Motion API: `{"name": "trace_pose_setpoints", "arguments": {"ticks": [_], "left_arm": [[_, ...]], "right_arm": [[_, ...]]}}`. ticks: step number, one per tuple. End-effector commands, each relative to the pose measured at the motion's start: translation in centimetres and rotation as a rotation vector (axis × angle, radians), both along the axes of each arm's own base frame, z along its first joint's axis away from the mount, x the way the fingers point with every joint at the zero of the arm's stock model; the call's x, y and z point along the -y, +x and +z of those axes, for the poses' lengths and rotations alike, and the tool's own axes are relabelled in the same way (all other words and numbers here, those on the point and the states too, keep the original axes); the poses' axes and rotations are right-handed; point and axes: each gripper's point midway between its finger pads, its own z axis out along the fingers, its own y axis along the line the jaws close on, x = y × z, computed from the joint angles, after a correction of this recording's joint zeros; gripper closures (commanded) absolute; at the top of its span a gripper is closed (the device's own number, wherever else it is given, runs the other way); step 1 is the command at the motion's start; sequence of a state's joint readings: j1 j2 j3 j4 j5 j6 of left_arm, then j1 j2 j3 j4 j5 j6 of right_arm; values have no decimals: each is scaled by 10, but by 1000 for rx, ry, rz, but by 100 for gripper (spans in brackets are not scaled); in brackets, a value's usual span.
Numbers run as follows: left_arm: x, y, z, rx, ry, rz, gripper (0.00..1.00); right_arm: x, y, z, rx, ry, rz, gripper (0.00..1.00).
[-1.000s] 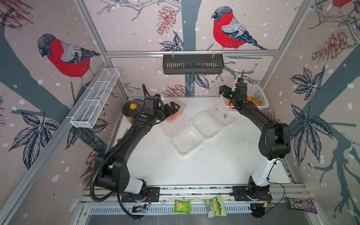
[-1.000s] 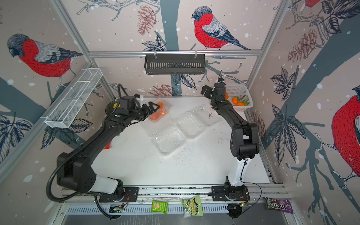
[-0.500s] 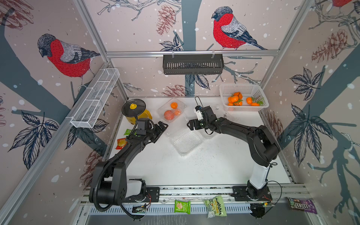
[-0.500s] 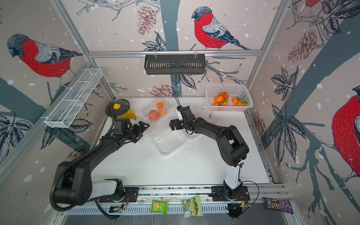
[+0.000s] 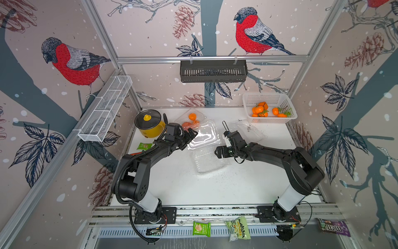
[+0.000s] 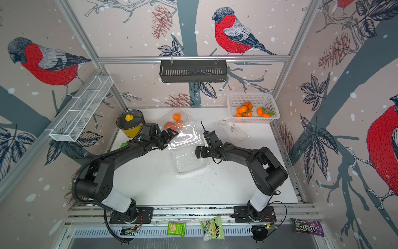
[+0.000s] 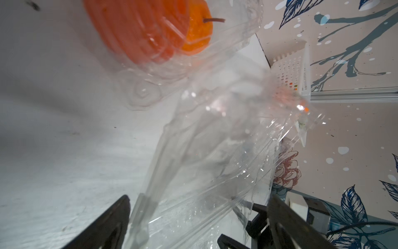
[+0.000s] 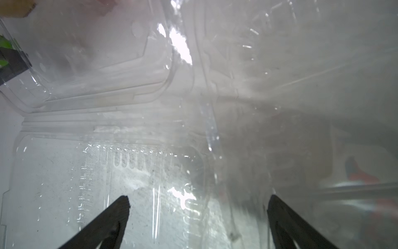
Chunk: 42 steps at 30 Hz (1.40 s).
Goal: Take oranges out of containers
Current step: Adjust the packing box at the center of the board, then move the packing box to the center of the board.
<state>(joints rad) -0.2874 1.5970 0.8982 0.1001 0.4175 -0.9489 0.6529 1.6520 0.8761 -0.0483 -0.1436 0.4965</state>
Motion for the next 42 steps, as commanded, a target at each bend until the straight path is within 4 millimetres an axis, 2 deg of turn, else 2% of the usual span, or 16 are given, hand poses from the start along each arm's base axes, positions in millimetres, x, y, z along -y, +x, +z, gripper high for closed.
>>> {"name": "trace_pose_setpoints", "arguments": {"ticks": [1,5,9,11,13,15,18,19,23,25,26,29,31,36,39,42], "left_arm": [[26,10,11,54,-7,-53,3],[70,16,10,54,-30,-123,3],[114,25,14,62,-44,-189,3],[121,33,24,89,-37,-192,3],[114,41,34,110,-6,-180,3],[97,49,46,131,34,-159,3],[47,56,62,155,97,-83,3],[24,59,68,167,122,-40,3],[-68,58,76,177,233,176,3],[-98,58,70,171,220,260,3],[-106,59,66,170,202,275,3],[-108,64,55,151,188,254,3],[-107,70,46,125,185,252,3],[-100,89,25,104,119,258,3],[-99,96,22,108,101,265,3],[-97,102,19,108,89,268,3]], "right_arm": [[20,-7,5,-4,3,-121,0],[64,-17,11,24,-52,-257,0],[111,-10,23,68,-62,-353,0],[125,-1,33,88,-80,-363,0],[125,11,48,117,-86,-347,0],[109,26,71,164,-41,-294,0],[61,58,110,250,66,-168,0],[42,71,123,280,88,-124,0],[-20,136,135,305,155,-24,0],[-44,169,133,321,217,-1,0],[-55,185,133,325,225,2,0],[-69,219,129,305,192,-14,0],[-67,227,123,301,158,-34,0],[-49,238,92,291,99,-61,0],[-55,249,107,360,143,-21,0],[-75,269,117,415,199,33,0]]}}
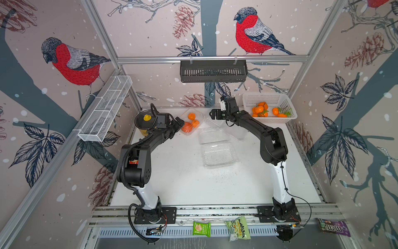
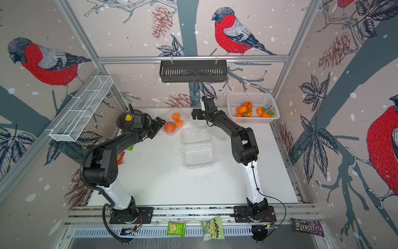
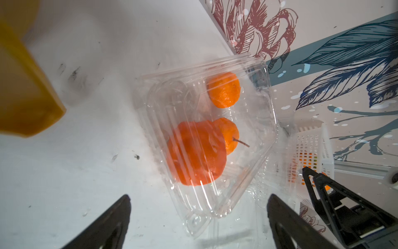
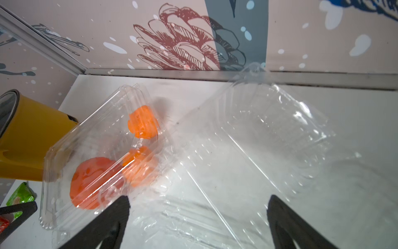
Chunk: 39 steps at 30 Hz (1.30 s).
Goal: Take oranges out of containers
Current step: Move the packing box to the center of the board.
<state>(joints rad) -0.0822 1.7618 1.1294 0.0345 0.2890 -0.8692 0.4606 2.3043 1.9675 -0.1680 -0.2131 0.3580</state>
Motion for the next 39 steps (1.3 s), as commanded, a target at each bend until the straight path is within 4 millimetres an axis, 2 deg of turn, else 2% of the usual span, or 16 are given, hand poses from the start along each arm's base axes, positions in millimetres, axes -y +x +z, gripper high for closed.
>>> {"name": "trace_pose_setpoints", "arguments": {"ticks": [1,4,8,13,18,19,23,27,31,35,39], "left_arm": [[4,16,11,58,-41,5,3],[6,22,5,45,-46,3,3],[5,24,-3,35,-42,7,3],[5,25,-15,16,-41,4,3],[7,28,-27,-3,-40,-2,3],[7,29,-27,-2,-37,-5,3],[6,33,-22,7,-27,-8,3],[9,35,-18,14,-35,-24,3],[10,33,-16,14,-29,-38,3],[13,26,-6,26,-45,-52,3],[9,7,8,36,-33,-47,3]], "right_arm": [[-30,20,21,104,53,101,0],[-52,34,19,129,75,136,0],[-77,37,10,181,119,216,0],[-93,43,4,266,181,254,0],[-108,40,-15,258,194,298,0],[-111,35,-20,238,200,317,0],[-122,10,-20,203,204,415,0],[-132,-16,-12,200,175,487,0],[-131,-39,2,198,194,516,0],[-135,-67,11,188,184,554,0],[-140,-103,8,149,186,581,0]]}}
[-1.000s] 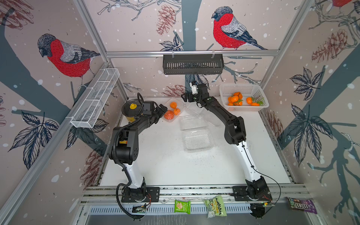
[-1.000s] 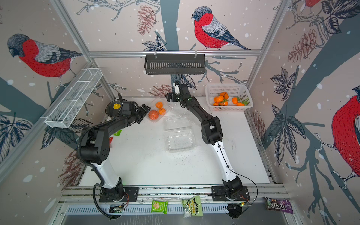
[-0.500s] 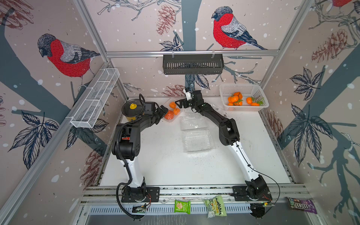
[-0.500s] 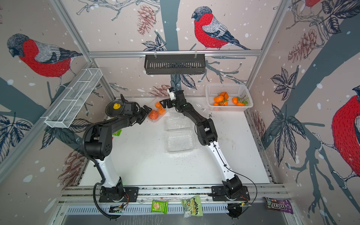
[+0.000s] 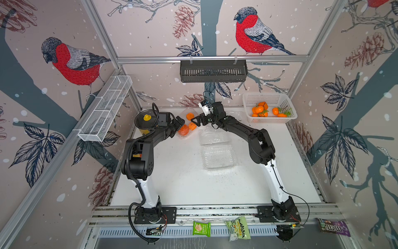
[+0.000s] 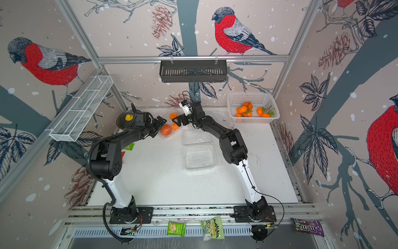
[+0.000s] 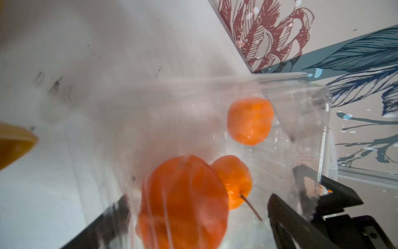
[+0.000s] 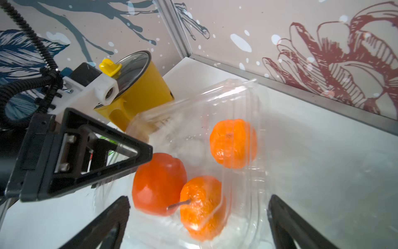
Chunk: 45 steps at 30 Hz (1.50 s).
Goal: Take oranges out of containers
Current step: Move the packing box to the center of the board, then open the packing box at the center of the board.
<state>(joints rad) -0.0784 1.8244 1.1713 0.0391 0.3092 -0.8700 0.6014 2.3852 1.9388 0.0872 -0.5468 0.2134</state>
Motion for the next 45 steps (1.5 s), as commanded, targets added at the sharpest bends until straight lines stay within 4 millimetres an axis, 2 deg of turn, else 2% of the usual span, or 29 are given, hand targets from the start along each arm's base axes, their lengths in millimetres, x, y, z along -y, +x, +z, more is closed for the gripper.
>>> {"name": "trace_pose_setpoints", "arguments": {"ticks": [1,5,9,12,15,20,24,26,29,35,45], "left_arm": [[6,-11,20,48,-17,-36,3],[-1,-43,18,20,-17,-30,3],[-12,-87,6,-34,-6,-16,3],[-19,-114,14,-18,-20,-3,3],[-23,-128,26,10,-1,8,3],[-19,-128,36,46,-11,-14,3],[-15,-129,29,22,-23,-38,3],[-13,-132,27,19,-38,-44,3],[-15,-135,24,20,-35,-35,3],[-14,-133,14,0,-40,-34,3],[-14,-125,12,3,-56,-18,3]], "right_arm": [[-16,-40,6,-13,25,88,0],[-14,-72,-6,-54,-21,61,0],[-13,-103,-12,-113,-22,62,0],[-10,-108,-11,-161,-46,34,0],[-11,-110,-13,-231,-65,31,0],[-16,-113,-21,-274,-90,19,0],[-18,-112,-37,-332,-136,-18,0],[-23,-119,-40,-347,-137,-7,0],[-33,-133,-35,-362,-110,31,0],[-49,-158,-8,-382,-7,106,0],[-40,-184,11,-443,135,175,0]]}}
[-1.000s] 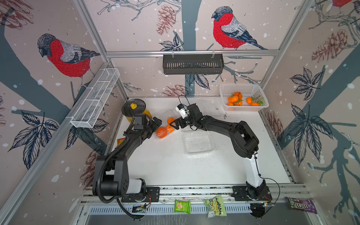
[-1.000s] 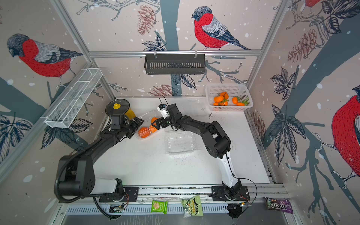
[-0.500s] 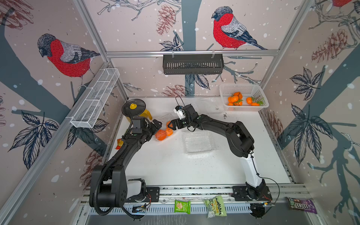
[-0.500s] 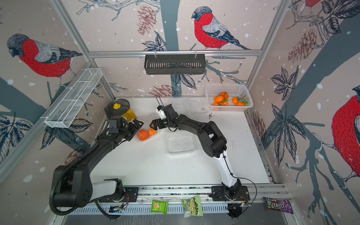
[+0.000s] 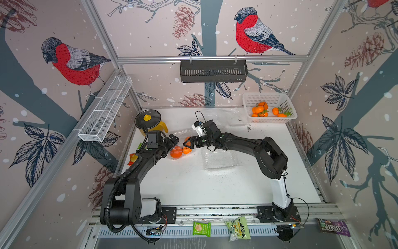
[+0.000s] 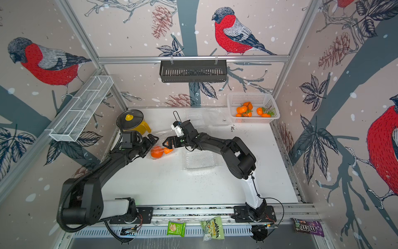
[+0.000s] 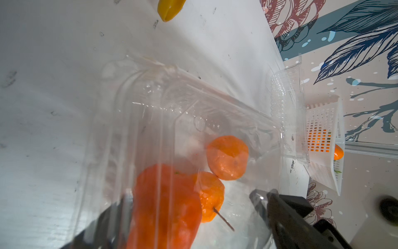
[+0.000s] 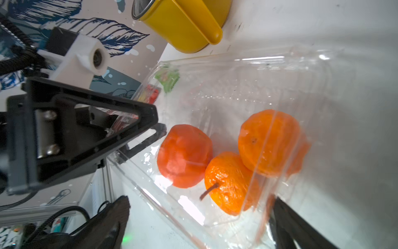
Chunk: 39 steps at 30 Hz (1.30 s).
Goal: Take oranges out of containers
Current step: Open the packing box at the center of the board.
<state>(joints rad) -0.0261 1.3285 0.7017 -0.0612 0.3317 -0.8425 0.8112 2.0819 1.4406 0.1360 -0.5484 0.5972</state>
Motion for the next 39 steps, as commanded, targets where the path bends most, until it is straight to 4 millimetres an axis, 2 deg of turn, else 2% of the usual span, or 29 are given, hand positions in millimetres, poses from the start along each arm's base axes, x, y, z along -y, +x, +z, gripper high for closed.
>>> {"name": "trace_pose_setpoints", "arguments": {"ticks": [1,6,10,14,18,24,31,35,39], "left_arm": [[12,12,17,70,-68,-35,3],[14,14,16,71,-82,-40,3],[15,14,14,65,-84,-40,3],[14,13,12,61,-76,-37,3],[9,13,8,45,-64,-31,3],[-4,17,10,52,-68,-11,3],[-1,21,12,55,-93,-19,3],[-3,24,26,74,-87,-22,3],[-12,30,60,136,-125,-10,3]], "right_arm": [[-15,-18,40,-2,187,100,0],[-14,-27,61,-8,294,122,0],[-12,-33,70,-17,351,141,0],[-4,-33,78,-31,401,146,0],[16,-29,89,-74,498,138,0],[30,-34,91,-45,489,170,0],[35,-34,78,-89,490,167,3],[40,-25,76,-76,464,131,2],[52,1,98,-9,482,65,0]]}}
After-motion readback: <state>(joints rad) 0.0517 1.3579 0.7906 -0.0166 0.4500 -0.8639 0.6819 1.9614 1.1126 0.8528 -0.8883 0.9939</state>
